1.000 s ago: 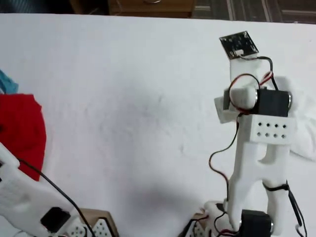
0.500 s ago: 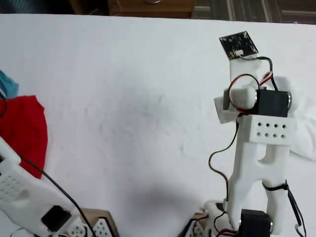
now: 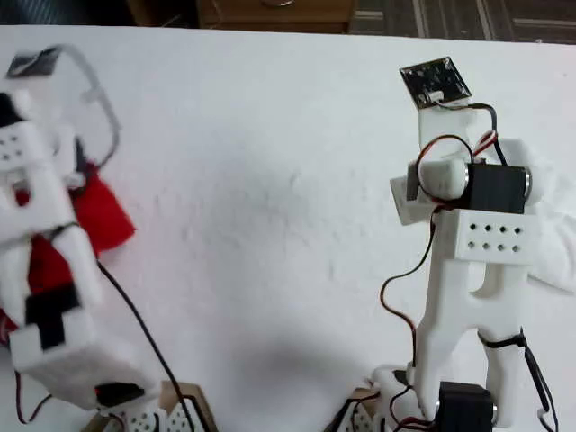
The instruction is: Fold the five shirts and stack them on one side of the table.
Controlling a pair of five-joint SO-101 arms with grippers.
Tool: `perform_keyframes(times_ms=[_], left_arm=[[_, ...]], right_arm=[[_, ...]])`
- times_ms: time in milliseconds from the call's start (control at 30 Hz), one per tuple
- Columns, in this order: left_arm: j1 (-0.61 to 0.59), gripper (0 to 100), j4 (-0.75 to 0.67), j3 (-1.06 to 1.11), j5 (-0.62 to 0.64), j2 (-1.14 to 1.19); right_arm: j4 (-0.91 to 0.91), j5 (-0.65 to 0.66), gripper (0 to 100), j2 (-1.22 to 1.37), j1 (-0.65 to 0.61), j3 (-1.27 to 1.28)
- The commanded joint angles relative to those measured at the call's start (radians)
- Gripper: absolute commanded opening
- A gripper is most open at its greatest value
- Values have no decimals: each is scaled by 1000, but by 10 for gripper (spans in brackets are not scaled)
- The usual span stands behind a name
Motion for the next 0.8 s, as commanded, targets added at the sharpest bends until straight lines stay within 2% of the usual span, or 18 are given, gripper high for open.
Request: perform_keyframes(times_ms=[0,167,267,400,633,767], left_arm=[[241,24,12,-35,8,-250],[635,24,-14,-38,6,-459],[779,24,-37,-39,6,-520],[861,24,-41,-39,6,-540],[977,38,-94,-31,6,-535],[941,158,-106,-38,8,-506]], right_arm=[[-15,5,19,-33,12,-9],[-15,5,19,-33,27,-9],[-15,5,19,-33,74,-9],[-28,9,19,-33,170,-6],[-65,173,19,-31,240,-5],[-85,181,19,-25,240,-3]])
